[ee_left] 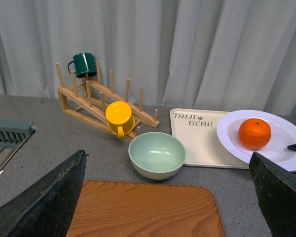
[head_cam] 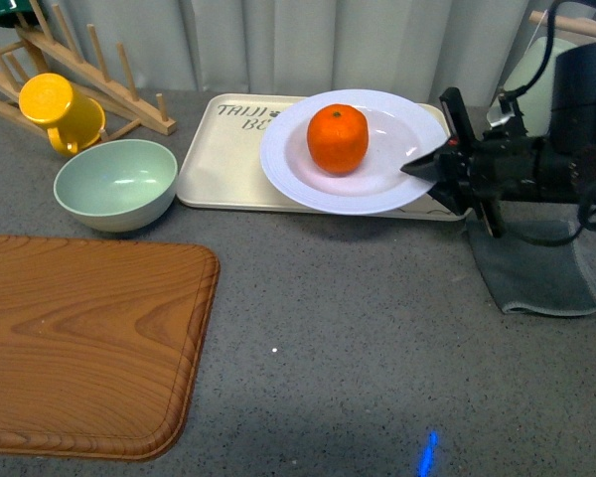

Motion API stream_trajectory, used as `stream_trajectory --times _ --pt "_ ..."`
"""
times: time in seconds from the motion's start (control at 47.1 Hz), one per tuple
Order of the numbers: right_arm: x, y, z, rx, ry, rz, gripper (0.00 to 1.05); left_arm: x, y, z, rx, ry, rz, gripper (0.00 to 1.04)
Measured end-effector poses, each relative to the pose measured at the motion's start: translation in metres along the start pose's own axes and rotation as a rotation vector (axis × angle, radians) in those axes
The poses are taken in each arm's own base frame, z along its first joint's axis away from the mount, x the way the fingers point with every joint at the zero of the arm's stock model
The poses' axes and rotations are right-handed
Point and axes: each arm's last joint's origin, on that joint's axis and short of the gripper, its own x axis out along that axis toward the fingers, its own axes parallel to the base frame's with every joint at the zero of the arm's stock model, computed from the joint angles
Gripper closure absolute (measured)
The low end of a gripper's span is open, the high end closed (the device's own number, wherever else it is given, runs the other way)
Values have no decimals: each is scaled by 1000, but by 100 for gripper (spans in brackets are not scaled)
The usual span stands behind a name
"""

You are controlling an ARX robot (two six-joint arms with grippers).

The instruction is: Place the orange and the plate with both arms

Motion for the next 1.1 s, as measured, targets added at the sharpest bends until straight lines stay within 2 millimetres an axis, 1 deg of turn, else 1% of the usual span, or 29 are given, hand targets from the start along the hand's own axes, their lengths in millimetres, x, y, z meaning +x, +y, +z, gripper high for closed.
stream_trajectory --times 0.17,0.403,0.531,0.658,0.722,0.743,0.849,0.892,0.913,0.934,0.977,1.04,1.061,1.104 --pt "32 11 11 -8 19 -13 101 0 0 0 0 0 0 6" --pt "72 20 26 -3 39 -59 101 0 0 0 0 0 0 6" --pt "81 23 31 5 54 -88 101 0 0 0 0 0 0 6" --pt "82 26 32 -11 60 -100 99 0 0 0 0 0 0 6" --pt "82 25 32 -18 55 -104 90 0 0 0 0 0 0 6" --pt "82 25 32 -18 55 -107 88 0 0 0 0 0 0 6" --pt "81 18 28 -18 66 -131 65 0 0 0 0 0 0 6" --pt "81 15 26 -17 71 -138 58 0 0 0 0 0 0 6" --pt "79 14 25 -18 73 -139 52 0 0 0 0 0 0 6" --pt "79 14 25 -19 73 -139 52 0 0 0 0 0 0 6" --pt "77 14 25 -21 74 -137 46 0 0 0 0 0 0 6" --pt "71 18 25 -31 69 -128 36 0 0 0 0 0 0 6" --pt "68 19 24 -36 66 -130 31 0 0 0 0 0 0 6" --pt "63 20 23 -38 63 -137 25 0 0 0 0 0 0 6"
